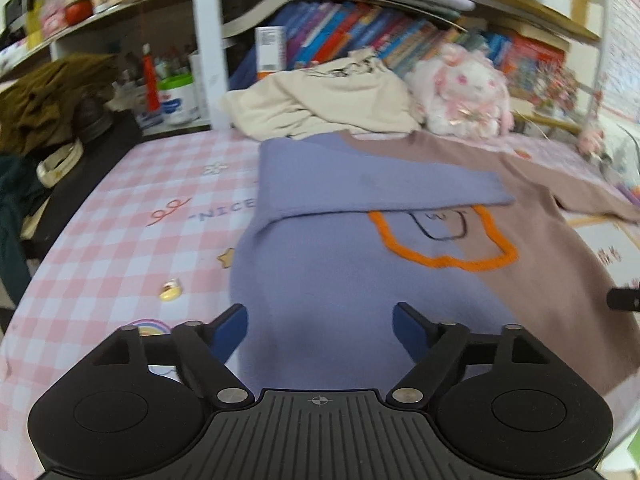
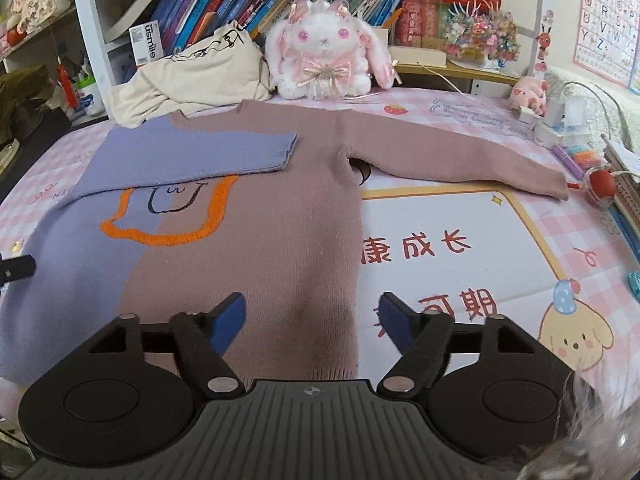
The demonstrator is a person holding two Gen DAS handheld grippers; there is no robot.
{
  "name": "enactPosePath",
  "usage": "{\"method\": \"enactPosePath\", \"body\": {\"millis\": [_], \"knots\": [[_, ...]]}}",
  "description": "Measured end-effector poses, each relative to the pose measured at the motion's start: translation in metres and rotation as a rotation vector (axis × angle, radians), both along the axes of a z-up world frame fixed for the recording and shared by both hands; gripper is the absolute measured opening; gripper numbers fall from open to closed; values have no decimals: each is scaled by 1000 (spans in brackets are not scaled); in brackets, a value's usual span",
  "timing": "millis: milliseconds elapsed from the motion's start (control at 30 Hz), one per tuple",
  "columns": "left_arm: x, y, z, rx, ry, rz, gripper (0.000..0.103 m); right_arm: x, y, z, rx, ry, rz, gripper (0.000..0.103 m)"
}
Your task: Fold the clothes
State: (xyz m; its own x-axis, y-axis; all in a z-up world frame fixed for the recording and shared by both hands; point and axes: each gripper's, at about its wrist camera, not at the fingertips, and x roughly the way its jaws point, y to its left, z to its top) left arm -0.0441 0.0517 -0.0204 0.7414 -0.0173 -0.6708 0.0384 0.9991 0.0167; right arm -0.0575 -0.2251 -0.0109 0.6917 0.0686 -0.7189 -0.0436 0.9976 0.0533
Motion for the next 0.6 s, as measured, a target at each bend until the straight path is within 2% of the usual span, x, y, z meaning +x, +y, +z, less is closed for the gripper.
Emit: {"method": "enactPosePath", "body": {"millis": [133,367,600], "knots": [[1,-9,-3,8,6,-49,88,-9,0,0,-18,3,-19,88],[5,-21,-6,-1,14,-102,90,-17,-15,-2,-20,17,-94,90],[13,-28,-9,-13,30,-82,90,-14,-28,-4,-15,21,-108,90]]}}
